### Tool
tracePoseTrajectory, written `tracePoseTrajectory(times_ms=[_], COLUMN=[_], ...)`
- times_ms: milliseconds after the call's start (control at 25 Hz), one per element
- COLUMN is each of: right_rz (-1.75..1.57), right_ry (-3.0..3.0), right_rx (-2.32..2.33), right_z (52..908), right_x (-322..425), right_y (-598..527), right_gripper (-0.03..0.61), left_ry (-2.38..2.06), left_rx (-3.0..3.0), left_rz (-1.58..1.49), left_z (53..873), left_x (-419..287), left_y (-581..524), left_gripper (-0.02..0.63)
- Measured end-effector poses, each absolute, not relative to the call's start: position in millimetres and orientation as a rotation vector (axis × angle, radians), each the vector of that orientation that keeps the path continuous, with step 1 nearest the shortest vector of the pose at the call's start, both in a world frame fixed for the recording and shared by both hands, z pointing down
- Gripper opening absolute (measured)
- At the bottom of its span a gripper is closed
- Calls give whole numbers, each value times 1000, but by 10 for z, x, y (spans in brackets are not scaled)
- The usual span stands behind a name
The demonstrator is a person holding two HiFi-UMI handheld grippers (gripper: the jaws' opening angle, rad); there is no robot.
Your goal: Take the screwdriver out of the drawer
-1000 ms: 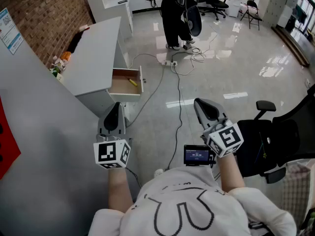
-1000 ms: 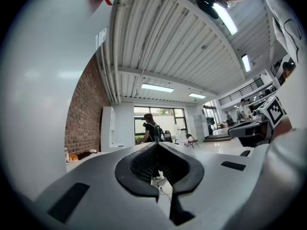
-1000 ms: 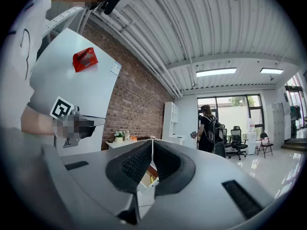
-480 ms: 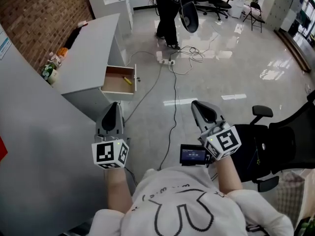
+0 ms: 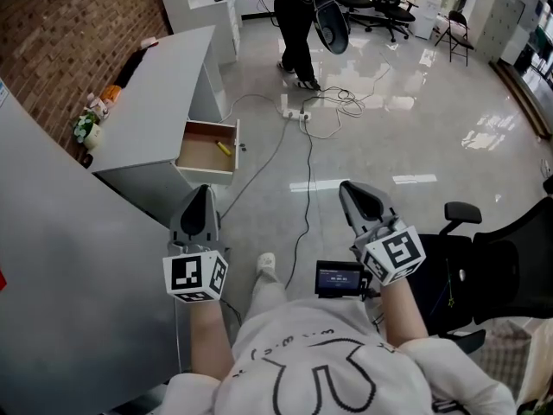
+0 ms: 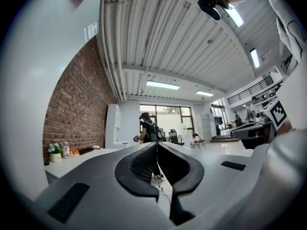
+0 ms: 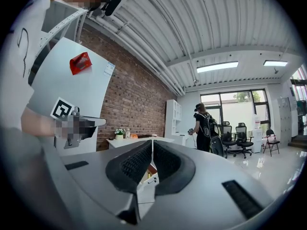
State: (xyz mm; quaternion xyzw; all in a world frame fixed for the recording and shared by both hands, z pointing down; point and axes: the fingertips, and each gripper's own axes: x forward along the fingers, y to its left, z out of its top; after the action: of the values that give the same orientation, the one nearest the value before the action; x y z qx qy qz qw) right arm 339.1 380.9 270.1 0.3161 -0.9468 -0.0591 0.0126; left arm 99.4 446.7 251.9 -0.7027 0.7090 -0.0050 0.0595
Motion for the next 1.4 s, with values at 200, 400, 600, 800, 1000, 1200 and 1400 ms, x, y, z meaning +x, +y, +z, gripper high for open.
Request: tracePoseTrajectory(times_ms=[200, 400, 600, 800, 1000, 1200, 1400], right_rz=[-189, -174, -174, -164, -156, -134, -103], right_ry=[-2957, -2940, -2936, -2922, -2909, -2892, -2878], right_rx=[982, 994, 1015, 1005, 997, 1016, 1013], right_z=[2695, 2726, 2650, 2616, 2630, 2696, 2811], right_x=[3208, 2973, 2638, 2200, 1777, 1453, 1300], right_y=[3435, 2943, 2376, 1765, 1201, 748, 518], right_gripper=[23, 23, 23, 23, 24, 23, 23], left_ry=[2147, 2156, 2156, 2155, 2176, 2179, 2185], left_rx=[-2122, -2141, -2155, -2171, -2193, -2216, -2243], left_rz=[-20, -16, -1, 10, 13, 5, -13], left_z=[2521, 2582, 2543, 2516, 2606, 2673, 2792], left_x=[816, 542, 165, -230, -639, -966, -1084], left_y=[4089, 3589, 2987, 2336, 1757, 1295, 1047], left_gripper=[15, 15, 14, 14, 14, 14, 14])
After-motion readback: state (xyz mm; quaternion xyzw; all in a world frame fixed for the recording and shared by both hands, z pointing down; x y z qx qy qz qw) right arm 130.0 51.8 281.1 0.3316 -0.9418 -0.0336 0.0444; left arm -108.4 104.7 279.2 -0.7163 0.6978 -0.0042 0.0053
